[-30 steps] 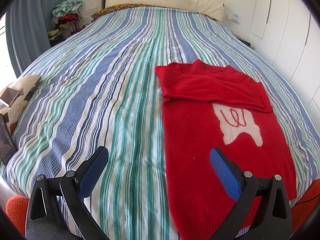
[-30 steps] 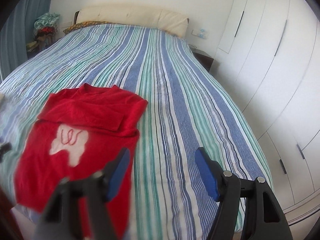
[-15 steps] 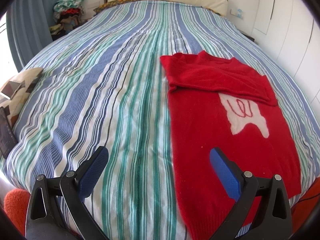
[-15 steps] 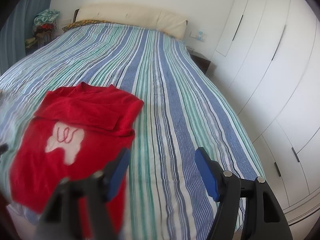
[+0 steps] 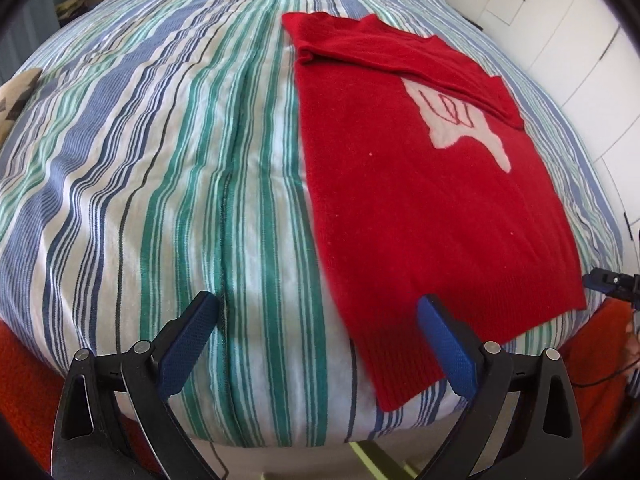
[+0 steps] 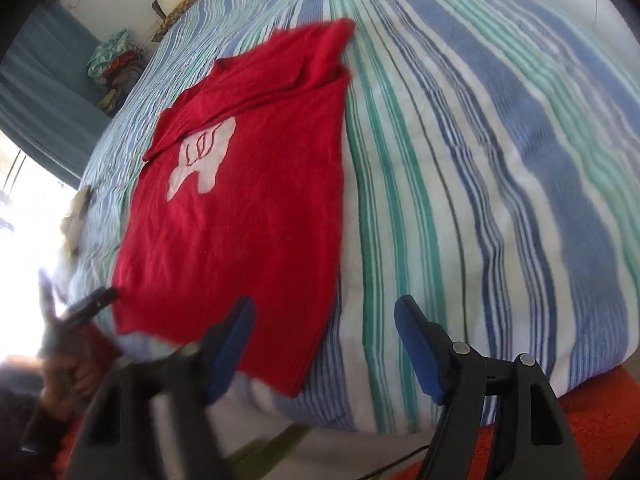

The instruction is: Fold small clothes

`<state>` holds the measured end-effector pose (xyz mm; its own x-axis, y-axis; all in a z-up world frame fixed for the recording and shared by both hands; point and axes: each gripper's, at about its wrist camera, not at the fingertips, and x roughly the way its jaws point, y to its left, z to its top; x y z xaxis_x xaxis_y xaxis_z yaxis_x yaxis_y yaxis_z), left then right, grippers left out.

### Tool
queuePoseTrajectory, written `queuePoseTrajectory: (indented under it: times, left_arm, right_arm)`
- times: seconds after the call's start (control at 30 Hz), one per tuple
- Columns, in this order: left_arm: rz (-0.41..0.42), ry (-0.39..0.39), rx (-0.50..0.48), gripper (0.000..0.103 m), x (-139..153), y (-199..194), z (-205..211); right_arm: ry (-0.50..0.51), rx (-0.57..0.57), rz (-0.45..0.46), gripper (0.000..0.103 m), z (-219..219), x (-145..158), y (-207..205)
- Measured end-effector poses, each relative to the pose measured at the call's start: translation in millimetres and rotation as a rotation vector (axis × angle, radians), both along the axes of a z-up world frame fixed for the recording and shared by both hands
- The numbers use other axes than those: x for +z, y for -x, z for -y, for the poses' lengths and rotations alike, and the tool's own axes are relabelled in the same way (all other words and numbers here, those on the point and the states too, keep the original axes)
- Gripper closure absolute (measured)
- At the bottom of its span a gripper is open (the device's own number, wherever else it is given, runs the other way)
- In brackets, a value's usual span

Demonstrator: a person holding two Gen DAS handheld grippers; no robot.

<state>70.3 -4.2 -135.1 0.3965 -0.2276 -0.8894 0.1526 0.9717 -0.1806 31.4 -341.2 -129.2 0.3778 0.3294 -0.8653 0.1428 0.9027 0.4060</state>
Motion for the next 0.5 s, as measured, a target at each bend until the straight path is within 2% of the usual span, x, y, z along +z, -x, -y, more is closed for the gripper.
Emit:
queuePoseTrajectory:
  times: [0.03, 0.07, 0.23, 0.3, 0.33, 0.37, 0.4, 0.5]
  left_arm:
    - [-0.007, 0.003, -0.014, 0.007, -0.5, 2.6, 3.4]
    - [-0.021, 0.007, -0.032, 0.015, -2.7, 4.8, 6.9]
    - [-0.049, -0.010, -0.063, 0.032, -5.1, 9.3, 19.3]
    - [-0.061, -0.003, -0.074, 0.047, -6.1, 9.3, 21.8]
    - [-0.071, -0.002, -0.083, 0.074, -7.3, 8.6, 22.4]
    - [-0.092, 0.012, -0.088, 0.099, -9.2, 6.0, 22.7]
    - [-0.112, 0.038, -0.080, 0.099, -9.3, 4.7, 21.7]
    - [-0.124, 0.146, -0.045, 0.100, 4.2, 3.6, 11.1]
  right_arm:
    - [-0.057, -0.002, -0.026, 0.032, -0.1, -9.9, 4.0]
    - [-0.095, 0.002, -0.043, 0.032, -1.7, -17.0, 7.5]
    - [-0.191, 0.028, -0.076, 0.035, -15.3, -32.2, 8.9]
    - [-0.207, 0.063, -0.098, 0.046, -23.6, -37.2, 4.8]
    - [-0.194, 0.071, -0.099, 0.062, -25.4, -37.7, 2.5]
    - [-0.182, 0.075, -0.102, 0.088, -26.4, -38.6, 1.0]
    - [-0.184, 0.073, -0.104, 0.095, -26.1, -37.9, -1.3]
    - [-0.213, 0.070, -0.069, 0.097, -23.0, -26.0, -0.3]
